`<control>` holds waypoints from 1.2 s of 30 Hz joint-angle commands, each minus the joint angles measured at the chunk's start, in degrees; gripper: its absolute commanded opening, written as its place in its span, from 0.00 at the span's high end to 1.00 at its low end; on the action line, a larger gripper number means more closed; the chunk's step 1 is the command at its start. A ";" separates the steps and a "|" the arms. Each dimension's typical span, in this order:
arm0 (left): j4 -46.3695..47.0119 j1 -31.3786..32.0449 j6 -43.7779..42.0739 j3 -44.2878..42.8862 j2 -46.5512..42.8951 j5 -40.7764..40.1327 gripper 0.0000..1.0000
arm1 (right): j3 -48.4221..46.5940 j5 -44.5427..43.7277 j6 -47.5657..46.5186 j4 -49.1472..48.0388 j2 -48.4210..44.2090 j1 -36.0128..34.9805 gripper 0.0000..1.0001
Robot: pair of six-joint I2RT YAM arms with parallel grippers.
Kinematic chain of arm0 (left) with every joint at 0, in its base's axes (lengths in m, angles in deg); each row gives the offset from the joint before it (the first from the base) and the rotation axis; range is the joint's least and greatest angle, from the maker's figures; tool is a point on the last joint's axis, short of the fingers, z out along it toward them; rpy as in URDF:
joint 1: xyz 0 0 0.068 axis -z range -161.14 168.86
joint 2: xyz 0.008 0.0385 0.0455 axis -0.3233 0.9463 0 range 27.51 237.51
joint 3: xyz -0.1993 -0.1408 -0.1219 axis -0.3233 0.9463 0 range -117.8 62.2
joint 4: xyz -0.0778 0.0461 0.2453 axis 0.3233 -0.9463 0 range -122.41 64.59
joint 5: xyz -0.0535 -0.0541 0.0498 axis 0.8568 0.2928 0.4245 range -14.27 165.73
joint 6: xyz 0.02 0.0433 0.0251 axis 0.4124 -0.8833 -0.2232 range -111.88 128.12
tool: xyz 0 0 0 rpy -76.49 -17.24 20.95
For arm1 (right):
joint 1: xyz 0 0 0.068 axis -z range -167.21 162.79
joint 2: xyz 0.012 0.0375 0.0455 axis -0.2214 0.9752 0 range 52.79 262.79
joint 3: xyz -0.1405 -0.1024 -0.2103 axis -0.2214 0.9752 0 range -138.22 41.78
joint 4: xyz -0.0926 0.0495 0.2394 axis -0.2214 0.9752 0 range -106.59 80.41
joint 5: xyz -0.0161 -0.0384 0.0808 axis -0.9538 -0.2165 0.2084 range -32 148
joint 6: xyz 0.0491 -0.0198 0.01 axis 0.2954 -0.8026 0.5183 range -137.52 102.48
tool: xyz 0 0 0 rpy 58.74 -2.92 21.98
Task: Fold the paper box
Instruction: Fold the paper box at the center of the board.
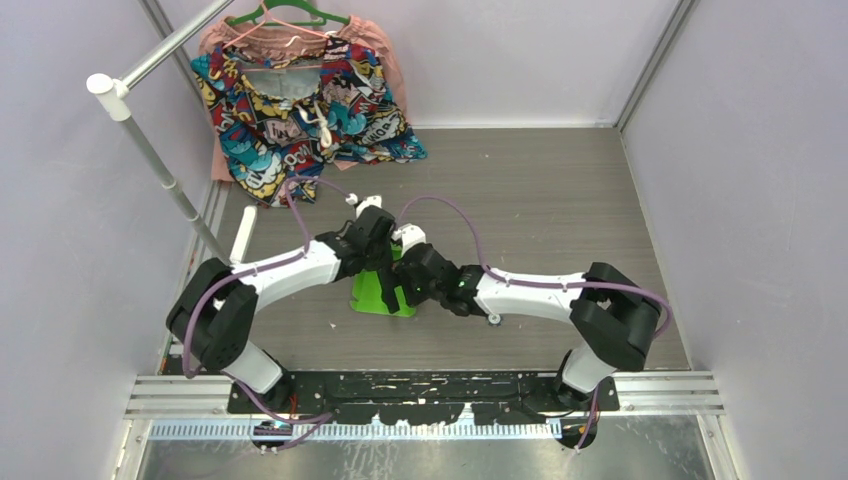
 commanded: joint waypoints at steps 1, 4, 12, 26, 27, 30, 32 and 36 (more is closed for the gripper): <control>2.35 0.75 -0.60 0.51 -2.46 -2.00 0.90 | -2.04 -1.43 -2.26 -7.03 -7.30 -0.59 0.07; 2.26 0.68 -0.65 1.48 -4.89 -1.95 0.88 | -0.35 -3.21 -1.28 -6.16 -11.66 -0.37 0.15; 0.04 0.78 -2.26 3.66 -11.57 -0.86 0.78 | 3.87 -2.07 4.31 -2.69 -17.56 2.86 0.79; -3.01 1.21 -2.28 10.71 -17.52 -1.39 1.00 | 11.79 7.89 18.25 -7.74 -10.23 9.05 0.96; -2.25 1.33 -2.09 11.36 -16.98 -1.17 1.00 | 12.63 7.88 18.96 -8.63 -9.85 9.15 0.96; -0.06 1.69 -1.55 12.50 -14.13 -0.97 1.00 | 14.44 10.10 20.37 -11.23 -8.56 9.42 0.97; 1.51 1.91 -1.50 12.83 -11.95 -1.13 1.00 | 15.00 10.58 20.96 -12.31 -7.75 9.49 0.97; 4.41 2.09 -1.56 12.49 -7.37 -1.39 1.00 | 14.96 10.94 21.49 -13.96 -6.24 9.50 0.97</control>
